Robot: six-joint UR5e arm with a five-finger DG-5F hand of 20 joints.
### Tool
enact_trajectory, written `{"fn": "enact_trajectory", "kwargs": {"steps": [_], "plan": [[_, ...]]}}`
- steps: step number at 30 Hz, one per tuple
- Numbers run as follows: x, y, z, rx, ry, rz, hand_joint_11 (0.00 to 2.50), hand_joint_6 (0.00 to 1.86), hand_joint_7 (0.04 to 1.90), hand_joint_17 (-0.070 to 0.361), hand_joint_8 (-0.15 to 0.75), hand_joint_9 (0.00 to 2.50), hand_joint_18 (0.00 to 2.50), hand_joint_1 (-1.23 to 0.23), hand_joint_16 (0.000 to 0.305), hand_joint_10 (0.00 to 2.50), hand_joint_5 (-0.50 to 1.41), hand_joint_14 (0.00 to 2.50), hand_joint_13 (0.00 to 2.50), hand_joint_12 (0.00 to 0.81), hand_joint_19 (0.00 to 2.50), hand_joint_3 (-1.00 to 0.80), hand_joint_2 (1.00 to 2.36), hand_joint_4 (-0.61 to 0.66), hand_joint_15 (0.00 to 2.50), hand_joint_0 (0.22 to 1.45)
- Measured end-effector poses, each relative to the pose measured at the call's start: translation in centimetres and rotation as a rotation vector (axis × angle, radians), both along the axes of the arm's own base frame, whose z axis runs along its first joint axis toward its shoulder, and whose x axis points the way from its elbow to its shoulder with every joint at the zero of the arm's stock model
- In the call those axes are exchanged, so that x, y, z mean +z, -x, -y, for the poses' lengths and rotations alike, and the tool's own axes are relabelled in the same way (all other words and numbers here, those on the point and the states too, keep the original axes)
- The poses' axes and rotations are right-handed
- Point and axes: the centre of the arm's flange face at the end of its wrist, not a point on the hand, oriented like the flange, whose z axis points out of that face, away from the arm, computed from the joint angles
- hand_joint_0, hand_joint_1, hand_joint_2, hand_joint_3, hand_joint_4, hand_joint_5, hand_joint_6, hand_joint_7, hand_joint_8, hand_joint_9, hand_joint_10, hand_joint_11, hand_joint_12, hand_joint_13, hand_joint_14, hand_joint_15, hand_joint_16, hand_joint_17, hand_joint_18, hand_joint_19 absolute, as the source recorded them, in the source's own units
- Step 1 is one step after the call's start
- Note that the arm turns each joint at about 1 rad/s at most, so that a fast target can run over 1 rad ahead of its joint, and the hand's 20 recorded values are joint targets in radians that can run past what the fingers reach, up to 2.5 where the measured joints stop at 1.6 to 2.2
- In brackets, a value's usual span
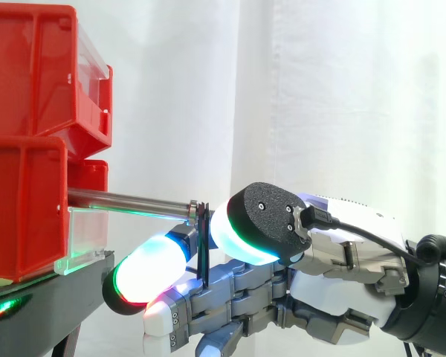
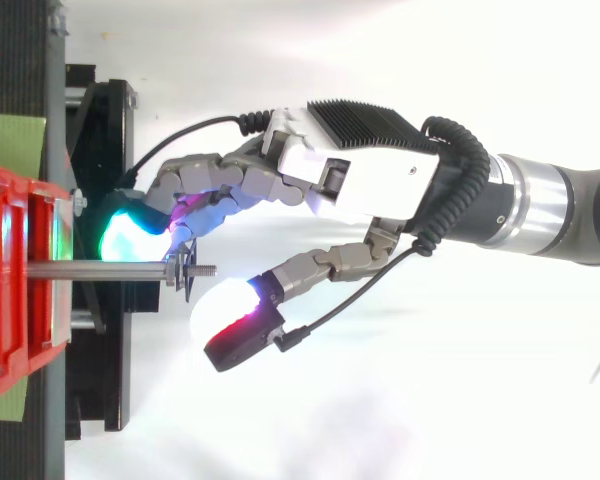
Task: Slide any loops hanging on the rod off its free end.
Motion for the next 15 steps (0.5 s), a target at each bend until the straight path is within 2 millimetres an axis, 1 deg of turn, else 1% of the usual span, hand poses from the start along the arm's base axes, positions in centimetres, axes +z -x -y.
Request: {"fn": "enact_trajectory", "kwargs": {"steps": [6, 10, 15], "plan": [[0.0, 0.0, 0.1, 0.001, 0.001, 0.001, 0.15, 0.5, 1.01, 0.119, 0.327, 0.79, 0.91, -0.69, 0.053, 0.0, -0.14, 0.01, 0.83, 0.361, 0.51, -0.39, 1.01, 0.3, 0.21, 0.62], [0.0, 0.0, 0.0, 0.006, 0.01, 0.002, 0.15, 0.5, 1.01, 0.119, 0.325, 0.79, 0.91, -0.69, 0.053, 0.0, -0.14, 0.01, 0.83, 0.362, 0.52, -0.4, 1.01, 0.3, 0.21, 0.62], [-1.3, 0.0, -0.2, 0.015, 0.048, -0.005, 0.15, 0.5, 1.03, 0.119, 0.324, 0.79, 0.92, -0.69, 0.053, 0.0, -0.14, 0.01, 0.83, 0.361, 0.52, -0.4, 1.01, 0.3, 0.21, 0.62]]}}
